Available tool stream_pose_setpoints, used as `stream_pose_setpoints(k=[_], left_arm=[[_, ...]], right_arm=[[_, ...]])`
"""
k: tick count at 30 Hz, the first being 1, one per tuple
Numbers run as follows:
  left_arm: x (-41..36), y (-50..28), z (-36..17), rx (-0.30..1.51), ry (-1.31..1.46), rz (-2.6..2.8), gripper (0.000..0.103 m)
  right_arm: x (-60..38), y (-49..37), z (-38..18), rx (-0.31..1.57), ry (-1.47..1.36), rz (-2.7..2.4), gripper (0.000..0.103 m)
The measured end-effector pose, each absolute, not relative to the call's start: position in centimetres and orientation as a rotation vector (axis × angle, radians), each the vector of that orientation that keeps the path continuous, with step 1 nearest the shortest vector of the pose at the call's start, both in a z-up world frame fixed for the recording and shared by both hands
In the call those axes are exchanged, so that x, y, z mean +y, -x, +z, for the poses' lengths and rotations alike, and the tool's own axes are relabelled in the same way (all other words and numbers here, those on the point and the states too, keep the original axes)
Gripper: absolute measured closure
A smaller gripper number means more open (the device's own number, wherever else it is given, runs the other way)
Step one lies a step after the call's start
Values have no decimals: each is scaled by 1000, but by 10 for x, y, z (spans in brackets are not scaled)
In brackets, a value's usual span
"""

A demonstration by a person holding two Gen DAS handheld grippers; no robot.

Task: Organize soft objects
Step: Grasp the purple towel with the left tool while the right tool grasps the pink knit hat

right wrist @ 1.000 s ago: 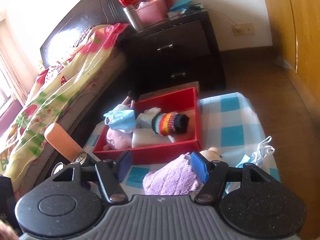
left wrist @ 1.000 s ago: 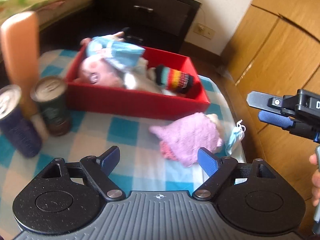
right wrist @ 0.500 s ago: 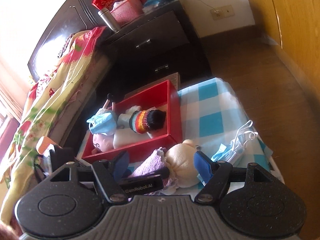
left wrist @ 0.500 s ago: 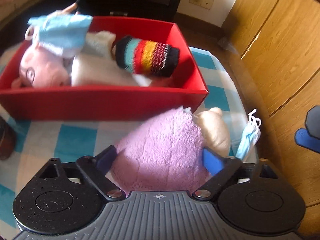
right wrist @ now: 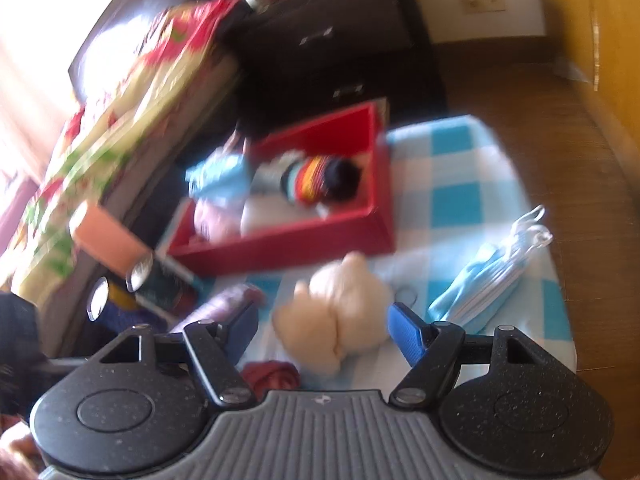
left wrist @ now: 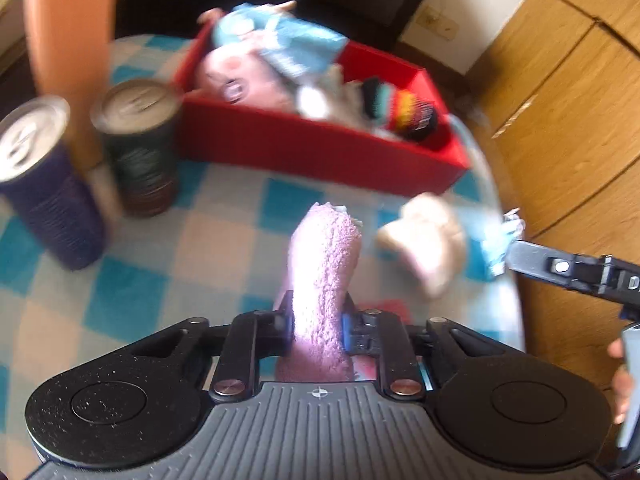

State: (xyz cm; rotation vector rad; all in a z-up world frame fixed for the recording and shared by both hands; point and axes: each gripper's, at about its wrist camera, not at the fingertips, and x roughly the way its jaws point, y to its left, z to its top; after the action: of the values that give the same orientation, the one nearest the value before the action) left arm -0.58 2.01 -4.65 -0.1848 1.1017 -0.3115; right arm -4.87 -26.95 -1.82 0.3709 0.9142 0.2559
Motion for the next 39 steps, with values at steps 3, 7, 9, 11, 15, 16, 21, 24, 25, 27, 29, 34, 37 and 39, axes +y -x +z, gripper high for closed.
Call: stream_pose_setpoints(k=[3, 7, 9, 11, 15, 16, 21, 24, 25, 27, 29, 34, 37, 39], left_arm=[[38, 9, -60, 1137, 181, -279, 72], [45, 16, -63, 1119, 112, -221, 25], [50, 14, -57, 1113, 119, -233, 19], [57, 11, -49, 1082, 160, -221, 13], [57, 7, -46, 1032, 80, -154, 10], [53, 8, -46, 1020, 33, -149, 10], [35, 11, -52, 985, -172, -187, 7], [32, 4, -66, 986, -238, -186, 7], [35, 1, -69, 1004, -228, -188, 7], [43, -4, -77, 1052, -186, -174, 7], [46, -3, -84, 1069, -171, -170, 7], [42, 2, -92, 1071, -189, -189, 6], [45, 6, -93, 1068, -152, -209, 12], [43, 12, -89, 1060, -162, -247, 21]], right_arm=[[-259, 46, -30, 964, -354, 255, 53], [-242, 41, -46, 1030, -306, 269, 51], [-230, 40, -51, 1057, -277, 303, 44], [-216, 37, -54, 1067, -234, 336, 41], [-190, 33, -53, 1050, -146, 378, 33], [-185, 33, -54, 1052, -124, 393, 32], [-157, 40, -62, 1068, -10, 506, 32], [-143, 42, -70, 1023, 97, 503, 32], [-140, 42, -75, 1016, 120, 507, 32], [-137, 41, -83, 1018, 134, 519, 32], [-136, 41, -91, 1018, 160, 513, 33], [-137, 36, -99, 1015, 162, 488, 45], [-135, 38, -98, 1009, 199, 465, 59], [-134, 43, -98, 1001, 236, 468, 64]])
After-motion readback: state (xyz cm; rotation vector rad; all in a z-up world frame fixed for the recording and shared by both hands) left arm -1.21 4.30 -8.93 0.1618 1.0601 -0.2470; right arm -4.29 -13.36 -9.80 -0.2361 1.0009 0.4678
